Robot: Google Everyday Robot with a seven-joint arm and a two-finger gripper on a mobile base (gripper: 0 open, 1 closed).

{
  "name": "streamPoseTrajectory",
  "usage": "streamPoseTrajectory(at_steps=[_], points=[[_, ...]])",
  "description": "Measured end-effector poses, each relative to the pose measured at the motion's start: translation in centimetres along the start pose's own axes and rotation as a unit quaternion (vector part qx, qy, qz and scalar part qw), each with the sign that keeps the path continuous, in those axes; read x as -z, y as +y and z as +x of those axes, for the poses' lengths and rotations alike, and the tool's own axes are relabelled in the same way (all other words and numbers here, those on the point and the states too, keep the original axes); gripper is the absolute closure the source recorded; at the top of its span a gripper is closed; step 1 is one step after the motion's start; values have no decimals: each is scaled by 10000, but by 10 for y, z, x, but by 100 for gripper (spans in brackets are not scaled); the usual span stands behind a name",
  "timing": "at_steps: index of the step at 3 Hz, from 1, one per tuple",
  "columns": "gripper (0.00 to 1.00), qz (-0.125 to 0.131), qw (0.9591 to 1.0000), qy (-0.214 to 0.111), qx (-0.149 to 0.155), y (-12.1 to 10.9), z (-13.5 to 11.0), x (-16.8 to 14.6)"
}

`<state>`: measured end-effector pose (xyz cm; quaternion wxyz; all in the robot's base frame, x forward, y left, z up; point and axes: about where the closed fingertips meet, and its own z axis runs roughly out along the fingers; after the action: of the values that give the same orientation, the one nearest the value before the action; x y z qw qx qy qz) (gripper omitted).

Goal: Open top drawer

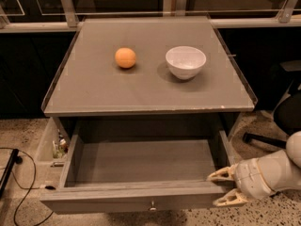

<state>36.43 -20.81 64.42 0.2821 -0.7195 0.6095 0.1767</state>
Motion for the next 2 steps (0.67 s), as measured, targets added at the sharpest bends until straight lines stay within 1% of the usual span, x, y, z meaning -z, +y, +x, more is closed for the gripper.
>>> streamPoseTrajectory(at_steps=[1, 2], points=[[25, -366, 9990, -256, 41, 16, -12, -26], [48, -513, 9982, -312, 78, 32, -17, -28]])
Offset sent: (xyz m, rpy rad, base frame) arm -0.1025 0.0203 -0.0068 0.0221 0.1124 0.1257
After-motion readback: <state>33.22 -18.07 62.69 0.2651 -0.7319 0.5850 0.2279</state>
